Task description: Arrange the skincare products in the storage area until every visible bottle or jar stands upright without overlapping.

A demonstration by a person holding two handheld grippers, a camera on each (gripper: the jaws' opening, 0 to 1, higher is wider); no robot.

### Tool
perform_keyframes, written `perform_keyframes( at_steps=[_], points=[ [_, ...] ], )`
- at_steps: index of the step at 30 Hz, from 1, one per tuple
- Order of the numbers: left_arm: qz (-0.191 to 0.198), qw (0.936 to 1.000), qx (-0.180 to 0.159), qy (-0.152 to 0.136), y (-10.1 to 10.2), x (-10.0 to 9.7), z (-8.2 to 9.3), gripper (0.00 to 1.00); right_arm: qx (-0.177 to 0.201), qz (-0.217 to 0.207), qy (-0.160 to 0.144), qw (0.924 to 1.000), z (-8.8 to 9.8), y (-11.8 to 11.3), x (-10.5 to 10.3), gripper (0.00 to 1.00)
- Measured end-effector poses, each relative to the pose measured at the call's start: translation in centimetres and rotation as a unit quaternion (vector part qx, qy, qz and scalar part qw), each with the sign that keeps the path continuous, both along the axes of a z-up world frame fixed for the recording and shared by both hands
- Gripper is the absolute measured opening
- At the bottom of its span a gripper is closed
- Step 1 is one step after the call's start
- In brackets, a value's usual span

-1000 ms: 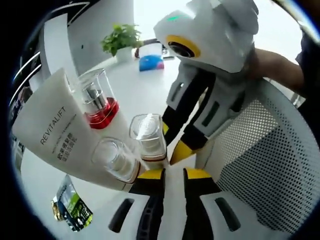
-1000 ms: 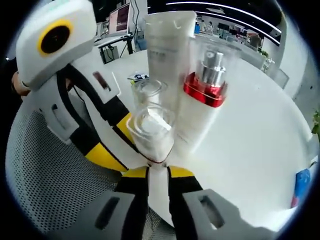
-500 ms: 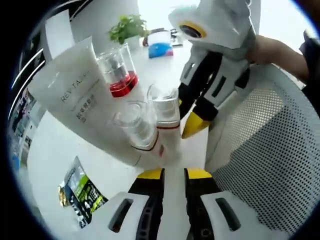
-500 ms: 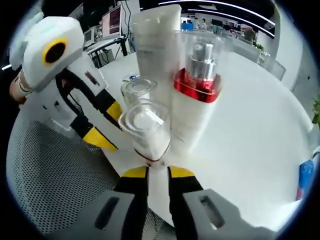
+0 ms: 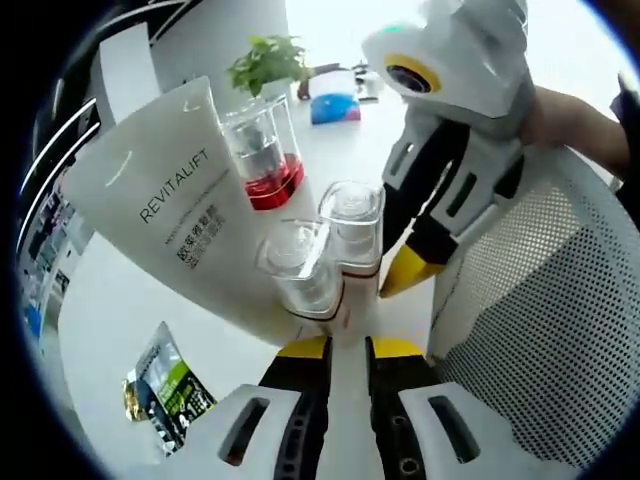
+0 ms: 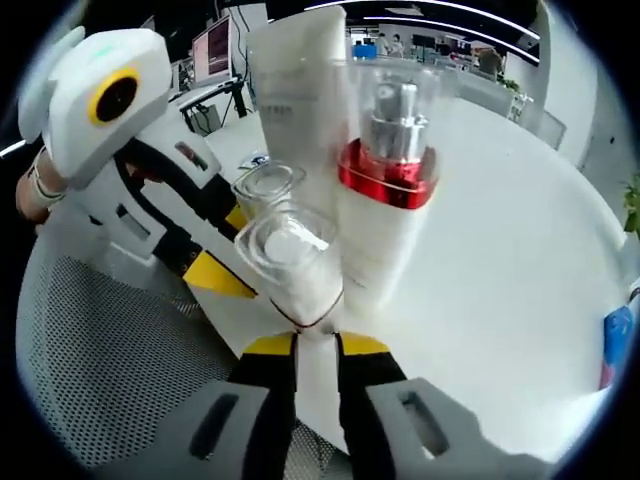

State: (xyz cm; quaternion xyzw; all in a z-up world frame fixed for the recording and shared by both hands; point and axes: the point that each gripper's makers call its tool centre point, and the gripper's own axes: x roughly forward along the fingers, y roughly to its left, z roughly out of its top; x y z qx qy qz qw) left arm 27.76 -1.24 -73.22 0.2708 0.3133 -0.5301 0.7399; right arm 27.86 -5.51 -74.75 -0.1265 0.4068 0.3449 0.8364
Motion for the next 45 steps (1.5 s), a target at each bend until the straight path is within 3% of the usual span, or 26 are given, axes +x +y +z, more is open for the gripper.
perform_keyframes(
  at_steps=[18, 36, 45],
  points=[
    [-0.006, 1.0, 0.003, -0.002, 0.0, 0.3, -0.2, 0.1, -0.003, -0.013, 0.001, 0.9999, -0.5, -0.3, 1.3, 0.13],
    [0.0, 0.9999, 0.009, -0.007, -0.1, 0.8, -0.6, 0.09, -0.014, -0.009, 0.004, 0.9999, -0.9, -0.5, 1.3, 0.12],
    [0.009, 0.9999, 0.008, -0.003, 0.4, 0.6, -0.6, 0.1, -0.01, -0.009, -0.004, 0.9999, -0.3, -0.7, 0.8, 0.16]
  ],
)
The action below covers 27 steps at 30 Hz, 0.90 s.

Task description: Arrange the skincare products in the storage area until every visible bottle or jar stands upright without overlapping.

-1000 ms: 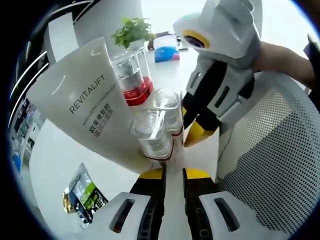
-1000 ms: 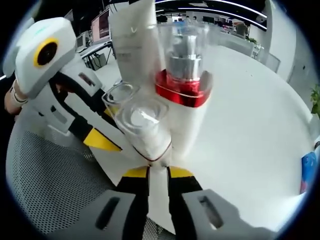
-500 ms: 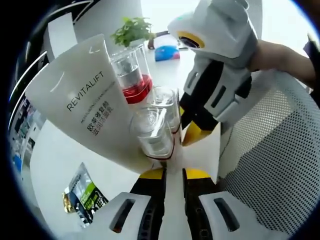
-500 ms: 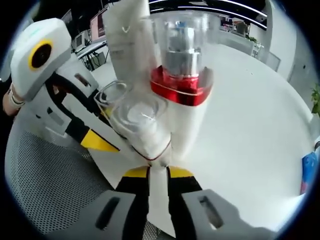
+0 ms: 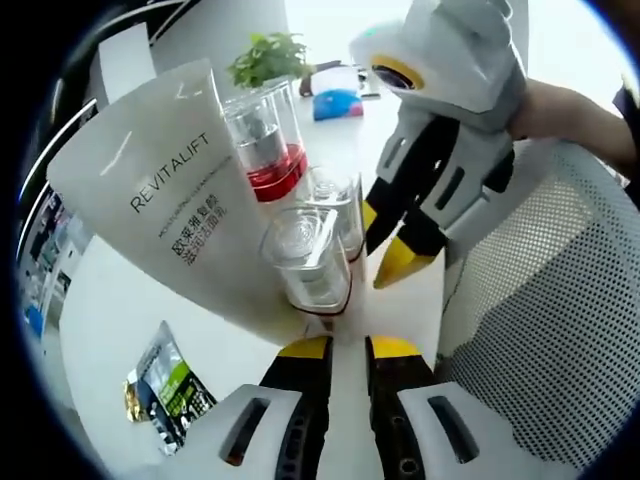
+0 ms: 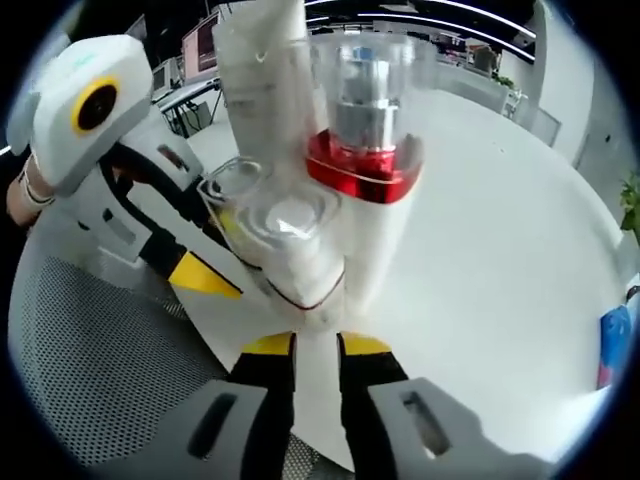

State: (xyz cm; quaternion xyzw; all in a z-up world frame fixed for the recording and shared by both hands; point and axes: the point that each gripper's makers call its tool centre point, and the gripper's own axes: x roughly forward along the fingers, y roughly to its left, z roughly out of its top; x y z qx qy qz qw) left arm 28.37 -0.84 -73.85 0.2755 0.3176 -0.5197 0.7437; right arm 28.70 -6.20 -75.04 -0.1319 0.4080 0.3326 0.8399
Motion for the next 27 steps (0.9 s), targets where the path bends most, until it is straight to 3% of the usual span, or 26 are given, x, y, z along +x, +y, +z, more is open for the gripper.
perform_keyframes(
  at_steps=[8, 17, 21, 27],
  points=[
    [0.028, 0.9994, -0.016, -0.007, 1.3, 0.2, 1.2, 0.13, 0.002, 0.011, -0.023, 0.9997, 1.2, 0.2, -0.2, 0.28],
    [0.086, 0.995, -0.044, -0.026, 4.2, 0.6, 3.1, 0.25, 0.013, 0.028, -0.052, 0.9982, 3.1, 0.7, -0.8, 0.47],
    [0.119, 0.9896, -0.069, -0.041, 5.8, 0.8, 4.4, 0.31, 0.039, 0.024, -0.072, 0.9964, 4.3, 1.1, -1.1, 0.64],
    [0.159, 0.9831, -0.068, -0.059, 8.9, 0.8, 5.3, 0.42, 0.066, 0.006, -0.083, 0.9943, 5.4, 1.0, -1.4, 0.82]
  ],
)
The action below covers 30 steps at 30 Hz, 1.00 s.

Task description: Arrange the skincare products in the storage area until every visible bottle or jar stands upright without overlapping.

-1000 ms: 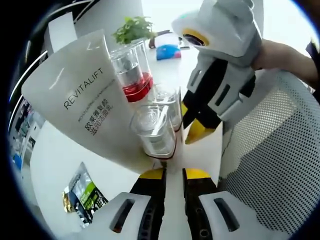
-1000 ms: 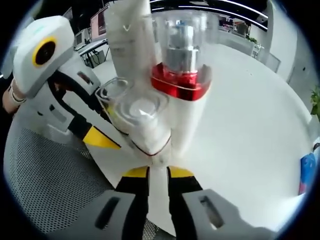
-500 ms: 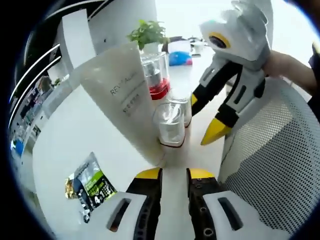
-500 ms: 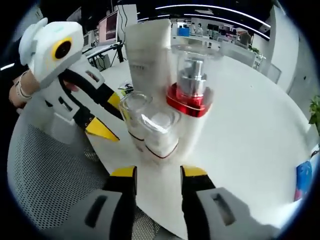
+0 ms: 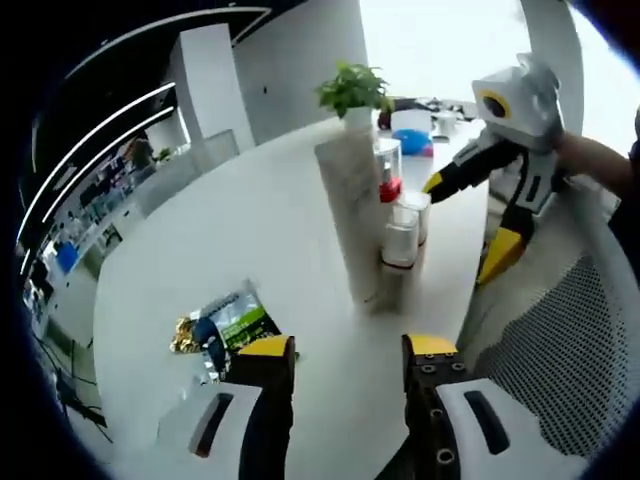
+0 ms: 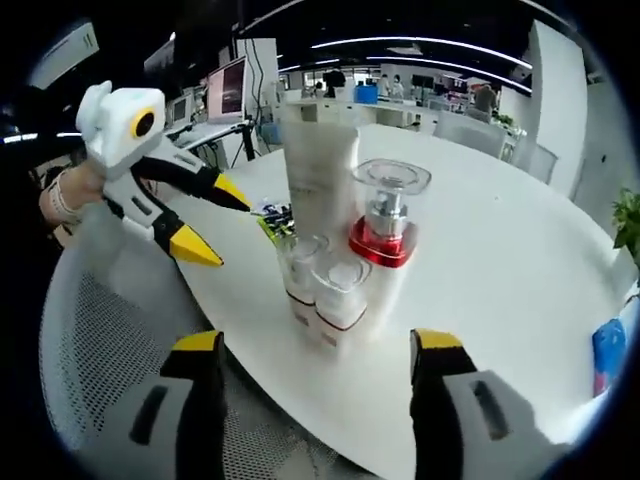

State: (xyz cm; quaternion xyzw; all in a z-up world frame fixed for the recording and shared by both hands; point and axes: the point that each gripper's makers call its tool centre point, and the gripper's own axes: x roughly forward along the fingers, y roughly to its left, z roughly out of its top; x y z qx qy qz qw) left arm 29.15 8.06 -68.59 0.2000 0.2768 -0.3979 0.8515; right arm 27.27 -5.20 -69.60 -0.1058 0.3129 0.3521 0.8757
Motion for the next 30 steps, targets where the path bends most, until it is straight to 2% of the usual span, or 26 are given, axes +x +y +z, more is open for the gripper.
perform_keyframes(
  at_steps=[5, 10, 14, 17, 20, 23, 27, 30],
  points=[
    [0.029, 0.9996, 0.001, -0.003, 2.5, -0.5, 0.4, 0.52, 0.001, -0.017, -0.005, 0.9998, 0.4, -0.5, 0.1, 0.99],
    [0.062, 0.9981, -0.001, 0.003, 4.7, -1.1, 0.3, 0.63, 0.017, -0.034, -0.018, 0.9991, 1.3, -0.9, 0.2, 0.99],
    [0.087, 0.9961, -0.008, 0.003, 6.1, -1.4, 0.5, 0.66, 0.028, -0.039, -0.046, 0.9978, 2.5, -1.1, 0.3, 0.99],
    [0.108, 0.9941, -0.008, 0.001, 7.2, -1.8, 0.6, 0.72, 0.021, -0.039, -0.056, 0.9975, 2.9, -1.4, 0.2, 0.99],
    [0.119, 0.9928, -0.012, -0.002, 8.0, -2.5, 0.7, 0.76, -0.004, -0.036, -0.066, 0.9972, 2.7, -2.2, 0.0, 0.99],
    [0.134, 0.9908, -0.02, -0.003, 8.9, -3.0, 0.7, 0.79, 0.005, -0.04, -0.069, 0.9968, 3.0, -2.4, -0.2, 0.99],
    [0.14, 0.99, -0.018, -0.012, 10.0, -3.4, 0.3, 0.84, 0.016, -0.064, -0.105, 0.9923, 4.0, -2.9, 0.0, 0.99],
    [0.151, 0.9874, -0.044, -0.018, 10.1, -3.3, 0.5, 0.87, 0.023, -0.071, -0.117, 0.9904, 4.3, -2.8, -0.1, 0.99]
  ],
)
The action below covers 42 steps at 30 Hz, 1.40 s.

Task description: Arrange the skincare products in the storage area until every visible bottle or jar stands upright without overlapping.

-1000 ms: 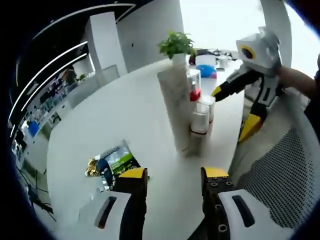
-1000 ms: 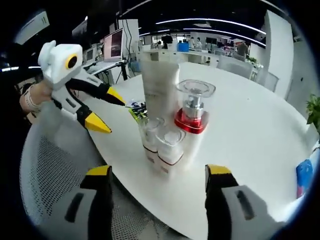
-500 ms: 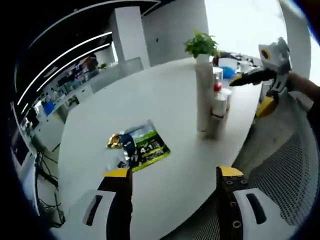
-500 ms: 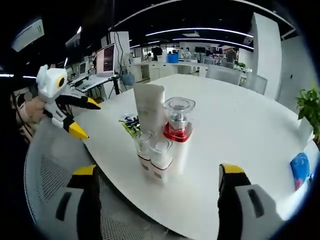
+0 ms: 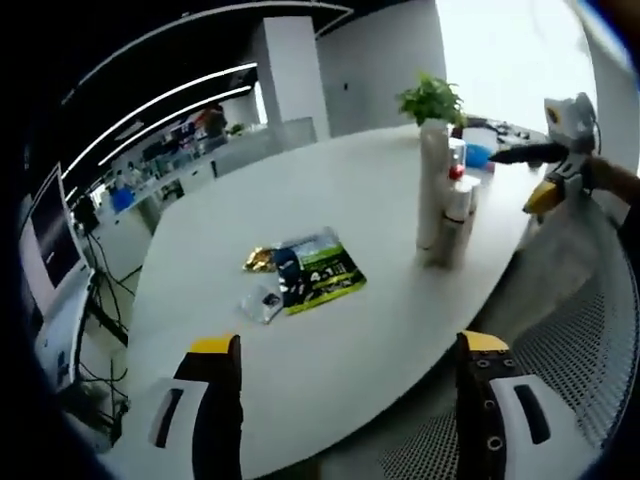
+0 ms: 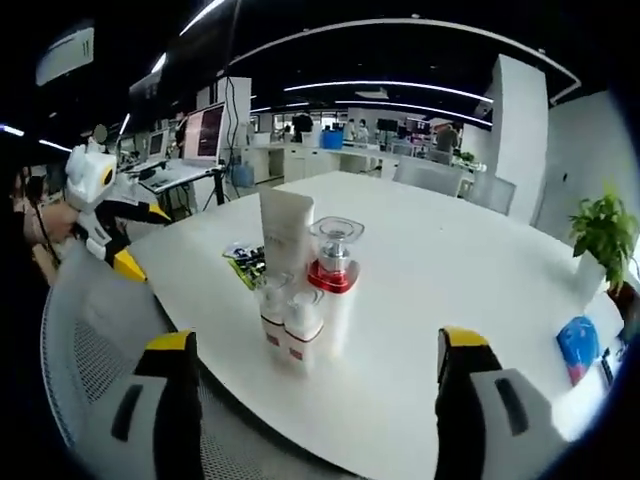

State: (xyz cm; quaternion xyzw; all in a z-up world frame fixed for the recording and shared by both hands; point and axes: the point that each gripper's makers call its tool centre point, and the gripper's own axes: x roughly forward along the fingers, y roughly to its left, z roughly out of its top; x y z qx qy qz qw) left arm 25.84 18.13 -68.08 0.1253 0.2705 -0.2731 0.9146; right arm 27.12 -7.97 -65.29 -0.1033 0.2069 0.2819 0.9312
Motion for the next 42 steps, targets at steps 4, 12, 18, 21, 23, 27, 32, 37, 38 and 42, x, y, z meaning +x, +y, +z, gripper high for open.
perform_keyframes(
  at_steps=[4, 12, 18, 21, 23, 27, 32, 37, 38, 42],
  points=[
    [0.011, 0.9989, -0.034, -0.028, -0.2, 0.3, 0.8, 0.91, 0.014, -0.011, -0.005, 0.9998, -0.6, 0.4, -0.7, 0.99],
    [0.023, 0.9927, -0.058, -0.103, -0.8, 1.7, 1.7, 0.97, 0.062, -0.05, -0.061, 0.9949, 0.7, 0.2, -0.2, 0.99],
    [0.041, 0.9904, -0.078, -0.107, 0.1, 2.3, 1.6, 0.97, 0.011, -0.055, -0.089, 0.9945, 0.4, 0.1, -0.1, 0.99],
    [0.029, 0.991, -0.063, -0.115, -0.2, 2.2, 1.5, 0.97, -0.001, -0.048, -0.089, 0.9949, 0.0, 0.4, -0.2, 0.99],
    [0.027, 0.9901, -0.067, -0.12, -0.2, 2.2, 1.8, 0.97, -0.028, -0.041, -0.083, 0.9953, -0.7, 0.3, -0.2, 0.99],
    [0.027, 0.9885, -0.071, -0.131, -0.1, 2.2, 2.1, 0.97, -0.031, -0.039, -0.083, 0.9953, -0.8, 0.4, -0.3, 0.99],
    [0.032, 0.989, -0.068, -0.128, 0.1, 2.0, 1.9, 0.97, -0.043, -0.031, -0.072, 0.996, -1.4, 0.5, -0.7, 0.99],
    [0.037, 0.9892, -0.065, -0.127, 0.3, 2.0, 1.8, 0.97, -0.042, -0.031, -0.067, 0.9964, -1.5, 0.5, -0.8, 0.99],
    [0.036, 0.9892, -0.064, -0.127, 0.3, 2.0, 1.7, 0.97, -0.041, -0.031, -0.067, 0.9964, -1.5, 0.5, -0.8, 0.99],
    [0.035, 0.9897, -0.062, -0.124, 0.3, 1.9, 1.6, 0.97, -0.049, -0.03, -0.064, 0.9963, -1.7, 0.4, -0.9, 0.99]
  ],
)
